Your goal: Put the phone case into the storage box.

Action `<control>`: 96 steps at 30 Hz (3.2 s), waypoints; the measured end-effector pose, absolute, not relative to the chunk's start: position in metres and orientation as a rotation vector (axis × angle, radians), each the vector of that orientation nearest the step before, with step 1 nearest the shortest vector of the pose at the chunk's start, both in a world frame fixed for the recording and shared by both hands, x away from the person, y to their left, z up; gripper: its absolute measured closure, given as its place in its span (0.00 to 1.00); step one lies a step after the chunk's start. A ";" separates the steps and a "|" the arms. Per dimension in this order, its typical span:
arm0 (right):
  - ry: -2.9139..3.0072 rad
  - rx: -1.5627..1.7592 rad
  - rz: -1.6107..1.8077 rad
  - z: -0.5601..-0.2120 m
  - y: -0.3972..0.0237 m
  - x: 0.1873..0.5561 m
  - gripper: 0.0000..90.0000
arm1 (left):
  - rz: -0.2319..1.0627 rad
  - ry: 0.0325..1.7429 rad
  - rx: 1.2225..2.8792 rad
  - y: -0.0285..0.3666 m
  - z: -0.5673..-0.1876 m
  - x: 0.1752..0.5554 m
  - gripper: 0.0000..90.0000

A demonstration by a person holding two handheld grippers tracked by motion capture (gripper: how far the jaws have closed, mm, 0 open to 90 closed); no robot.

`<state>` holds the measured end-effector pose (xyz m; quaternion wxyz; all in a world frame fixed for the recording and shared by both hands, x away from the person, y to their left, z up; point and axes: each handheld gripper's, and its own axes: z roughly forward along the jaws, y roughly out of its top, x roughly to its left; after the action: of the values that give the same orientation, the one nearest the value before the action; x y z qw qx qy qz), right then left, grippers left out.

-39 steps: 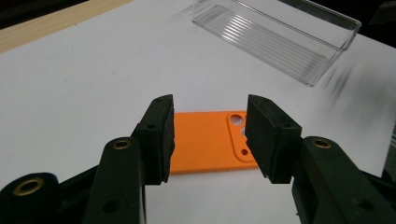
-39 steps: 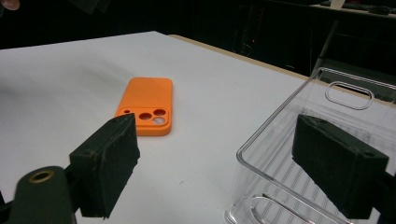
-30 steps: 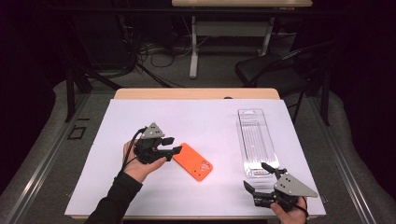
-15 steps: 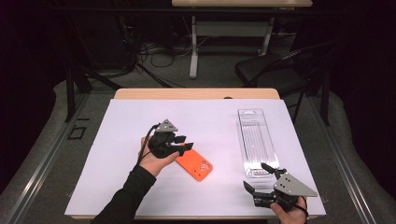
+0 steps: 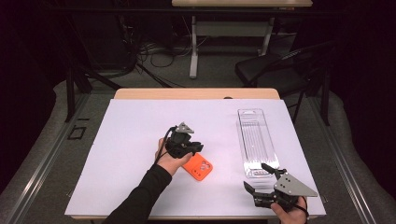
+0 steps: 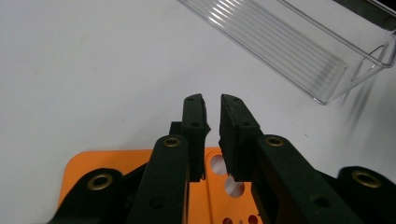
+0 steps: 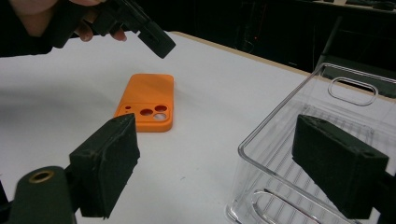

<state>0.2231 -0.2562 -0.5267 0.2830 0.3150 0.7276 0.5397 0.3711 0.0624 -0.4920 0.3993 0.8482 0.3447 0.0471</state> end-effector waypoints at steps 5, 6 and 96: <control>1.955 0.841 1.441 -0.527 -0.256 0.223 0.16 | 0.089 0.888 2.149 0.053 -0.503 0.373 1.00; 1.955 0.841 1.441 -0.527 -0.256 0.223 0.16 | 0.085 0.892 2.152 0.051 -0.506 0.374 1.00; 1.954 0.863 1.449 -0.529 -0.258 0.223 0.16 | 0.030 0.840 2.500 0.082 -0.538 0.323 1.00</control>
<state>0.2235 -0.2579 -0.5287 0.2762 0.3214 0.7275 0.5396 0.3230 0.0817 -0.5384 0.2496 0.9179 0.3084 0.0111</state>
